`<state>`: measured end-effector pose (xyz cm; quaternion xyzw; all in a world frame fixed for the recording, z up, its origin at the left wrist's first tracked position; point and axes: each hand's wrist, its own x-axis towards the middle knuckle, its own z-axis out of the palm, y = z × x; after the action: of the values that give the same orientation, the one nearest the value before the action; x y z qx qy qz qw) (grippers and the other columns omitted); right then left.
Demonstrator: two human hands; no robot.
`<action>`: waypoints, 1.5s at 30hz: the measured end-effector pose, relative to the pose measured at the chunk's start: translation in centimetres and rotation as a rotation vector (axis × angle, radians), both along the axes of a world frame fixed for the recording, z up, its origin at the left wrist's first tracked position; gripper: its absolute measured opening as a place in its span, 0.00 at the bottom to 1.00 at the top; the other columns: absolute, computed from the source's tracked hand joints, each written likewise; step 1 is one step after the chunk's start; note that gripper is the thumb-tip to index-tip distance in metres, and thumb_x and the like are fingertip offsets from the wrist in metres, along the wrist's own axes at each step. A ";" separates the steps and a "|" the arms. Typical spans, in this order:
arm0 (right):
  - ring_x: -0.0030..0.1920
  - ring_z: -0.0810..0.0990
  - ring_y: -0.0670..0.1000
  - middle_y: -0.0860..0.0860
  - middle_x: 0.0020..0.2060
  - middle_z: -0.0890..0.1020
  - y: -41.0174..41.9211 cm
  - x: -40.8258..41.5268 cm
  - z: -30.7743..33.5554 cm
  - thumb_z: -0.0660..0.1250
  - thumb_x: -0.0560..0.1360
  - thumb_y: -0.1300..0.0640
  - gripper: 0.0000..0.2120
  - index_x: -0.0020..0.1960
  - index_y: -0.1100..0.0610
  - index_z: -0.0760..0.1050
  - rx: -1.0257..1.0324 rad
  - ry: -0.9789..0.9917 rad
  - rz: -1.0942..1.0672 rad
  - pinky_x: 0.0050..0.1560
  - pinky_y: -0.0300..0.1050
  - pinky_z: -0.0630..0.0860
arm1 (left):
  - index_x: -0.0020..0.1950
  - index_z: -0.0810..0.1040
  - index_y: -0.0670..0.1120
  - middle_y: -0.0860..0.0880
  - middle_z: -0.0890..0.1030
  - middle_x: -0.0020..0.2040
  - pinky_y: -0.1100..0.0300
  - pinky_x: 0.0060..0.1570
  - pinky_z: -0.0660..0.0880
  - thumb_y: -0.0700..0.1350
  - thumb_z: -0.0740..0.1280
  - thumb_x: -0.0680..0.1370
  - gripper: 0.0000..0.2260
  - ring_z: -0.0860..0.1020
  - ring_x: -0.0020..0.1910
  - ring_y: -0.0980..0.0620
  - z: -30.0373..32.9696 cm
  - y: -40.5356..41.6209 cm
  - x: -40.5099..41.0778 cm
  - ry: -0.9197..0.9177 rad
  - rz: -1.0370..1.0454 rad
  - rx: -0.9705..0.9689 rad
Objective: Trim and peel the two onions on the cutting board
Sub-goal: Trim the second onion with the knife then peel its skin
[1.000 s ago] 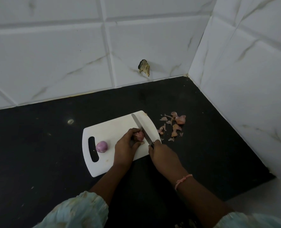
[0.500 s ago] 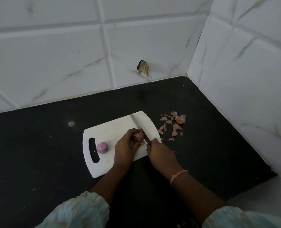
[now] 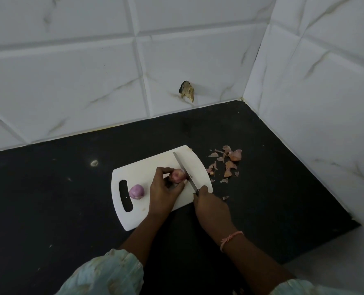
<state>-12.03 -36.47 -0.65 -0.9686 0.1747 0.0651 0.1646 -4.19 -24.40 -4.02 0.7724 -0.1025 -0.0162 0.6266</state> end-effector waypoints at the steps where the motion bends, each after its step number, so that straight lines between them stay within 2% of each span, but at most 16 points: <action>1: 0.38 0.76 0.49 0.50 0.43 0.80 0.0 0.0 0.0 0.51 0.84 0.48 0.14 0.60 0.57 0.66 0.002 0.007 -0.001 0.37 0.44 0.70 | 0.56 0.72 0.50 0.52 0.82 0.54 0.61 0.51 0.80 0.40 0.78 0.72 0.19 0.83 0.50 0.58 0.1 0.0 -0.1 0.003 0.000 -0.007; 5: 0.43 0.81 0.49 0.50 0.46 0.81 -1.0 -0.3 0.3 0.51 0.84 0.47 0.14 0.60 0.55 0.67 0.053 0.016 -0.044 0.41 0.44 0.76 | 0.57 0.72 0.51 0.56 0.80 0.53 0.67 0.49 0.78 0.40 0.76 0.75 0.17 0.82 0.50 0.61 0.7 -0.1 -0.3 -0.002 0.002 -0.027; 9: 0.37 0.76 0.43 0.46 0.39 0.75 -3.8 -1.1 0.6 0.53 0.83 0.47 0.12 0.57 0.53 0.68 0.072 0.011 -0.129 0.37 0.40 0.74 | 0.62 0.72 0.50 0.58 0.80 0.56 0.71 0.49 0.75 0.45 0.72 0.78 0.15 0.79 0.53 0.64 0.7 -0.1 -0.2 0.003 0.005 -0.021; 12: 0.35 0.74 0.44 0.46 0.38 0.74 -6.1 -1.8 1.1 0.54 0.83 0.46 0.13 0.55 0.54 0.70 -0.021 -0.037 -0.211 0.34 0.39 0.70 | 0.64 0.72 0.52 0.59 0.81 0.57 0.68 0.50 0.76 0.48 0.69 0.80 0.13 0.79 0.55 0.62 0.4 0.0 -0.1 0.005 0.000 0.001; 15: 0.34 0.74 0.42 0.46 0.37 0.74 -7.8 -2.3 1.7 0.57 0.82 0.48 0.10 0.55 0.54 0.70 0.000 -0.162 -0.275 0.31 0.35 0.67 | 0.65 0.72 0.51 0.58 0.80 0.58 0.64 0.48 0.78 0.47 0.65 0.82 0.11 0.80 0.54 0.56 0.1 0.0 0.1 -0.012 0.004 -0.010; 18: 0.38 0.77 0.44 0.48 0.41 0.77 -8.5 -1.9 2.2 0.59 0.81 0.51 0.08 0.57 0.54 0.70 0.045 -0.172 -0.315 0.39 0.41 0.78 | 0.66 0.73 0.49 0.52 0.81 0.58 0.66 0.44 0.77 0.47 0.60 0.84 0.11 0.81 0.49 0.52 0.2 -0.1 0.2 -0.014 0.016 -0.012; 19: 0.39 0.77 0.44 0.49 0.43 0.78 -8.3 -1.7 2.3 0.60 0.81 0.52 0.08 0.58 0.54 0.71 0.069 -0.202 -0.325 0.41 0.42 0.78 | 0.65 0.73 0.49 0.51 0.81 0.57 0.66 0.43 0.77 0.48 0.59 0.85 0.10 0.81 0.46 0.52 0.2 -0.1 0.2 -0.005 0.021 -0.011; 22: 0.41 0.77 0.43 0.49 0.52 0.79 -6.2 -1.1 2.4 0.59 0.81 0.55 0.15 0.67 0.53 0.68 0.167 -0.343 -0.236 0.41 0.35 0.74 | 0.61 0.74 0.50 0.54 0.81 0.52 0.60 0.41 0.77 0.52 0.56 0.85 0.11 0.80 0.41 0.53 0.1 -0.1 0.2 -0.008 0.038 -0.009; 25: 0.45 0.78 0.44 0.49 0.62 0.73 -3.2 -0.3 1.5 0.58 0.82 0.55 0.20 0.73 0.49 0.62 0.175 -0.337 -0.047 0.44 0.41 0.79 | 0.59 0.75 0.51 0.54 0.80 0.51 0.62 0.41 0.75 0.54 0.54 0.84 0.13 0.78 0.41 0.52 0.1 -0.2 0.1 -0.011 0.048 0.001; 30: 0.57 0.74 0.49 0.51 0.63 0.72 0.2 1.2 -0.8 0.56 0.82 0.52 0.21 0.75 0.50 0.58 0.044 -0.194 0.077 0.52 0.44 0.77 | 0.59 0.74 0.51 0.57 0.80 0.52 0.67 0.47 0.74 0.48 0.53 0.86 0.11 0.78 0.48 0.56 0.1 -0.3 -0.1 0.013 0.009 0.046; 33: 0.59 0.73 0.51 0.52 0.62 0.72 0.5 1.3 -1.2 0.57 0.81 0.53 0.21 0.74 0.51 0.60 -0.001 -0.207 0.069 0.53 0.46 0.76 | 0.61 0.74 0.52 0.59 0.79 0.55 0.67 0.52 0.74 0.51 0.52 0.84 0.13 0.78 0.54 0.59 0.2 -0.2 -0.1 0.013 -0.017 0.081; 36: 0.60 0.72 0.51 0.51 0.61 0.71 0.1 1.1 -0.9 0.59 0.80 0.51 0.19 0.71 0.50 0.65 0.021 -0.213 0.079 0.55 0.45 0.74 | 0.62 0.73 0.53 0.57 0.78 0.56 0.67 0.53 0.73 0.50 0.52 0.82 0.14 0.77 0.55 0.58 0.2 -0.3 0.0 0.031 -0.042 0.058; 39: 0.60 0.72 0.49 0.48 0.59 0.73 -0.6 1.1 0.0 0.61 0.80 0.49 0.18 0.68 0.49 0.68 0.167 -0.329 0.057 0.58 0.44 0.71 | 0.63 0.72 0.50 0.55 0.77 0.58 0.64 0.57 0.73 0.47 0.51 0.82 0.14 0.76 0.58 0.56 1.0 -0.9 -0.1 0.056 -0.046 -0.031; 41: 0.59 0.71 0.42 0.45 0.59 0.73 -0.9 1.3 1.1 0.61 0.80 0.47 0.18 0.69 0.48 0.68 0.433 -0.399 0.017 0.57 0.38 0.72 | 0.65 0.70 0.49 0.57 0.75 0.59 0.62 0.61 0.74 0.45 0.51 0.85 0.13 0.75 0.60 0.60 2.5 -1.8 -0.6 0.076 -0.077 -0.083; 43: 0.60 0.71 0.38 0.42 0.61 0.72 -1.1 1.6 2.3 0.61 0.80 0.46 0.18 0.69 0.46 0.67 0.709 -0.419 -0.041 0.55 0.31 0.71 | 0.65 0.69 0.51 0.59 0.76 0.58 0.66 0.57 0.75 0.43 0.51 0.87 0.12 0.76 0.60 0.61 4.4 -3.1 -1.0 0.122 -0.132 -0.129; 45: 0.61 0.73 0.39 0.42 0.62 0.73 -1.4 2.0 3.1 0.61 0.80 0.45 0.18 0.69 0.45 0.68 0.859 -0.492 -0.113 0.57 0.35 0.74 | 0.66 0.70 0.54 0.59 0.77 0.58 0.71 0.51 0.75 0.45 0.51 0.87 0.12 0.77 0.57 0.63 6.2 -4.3 -0.9 0.217 -0.192 -0.148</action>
<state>-10.07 -37.83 2.48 -0.7888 0.1404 -0.1084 0.5885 -5.10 -28.73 2.14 0.7044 -0.1087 -0.1516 0.6848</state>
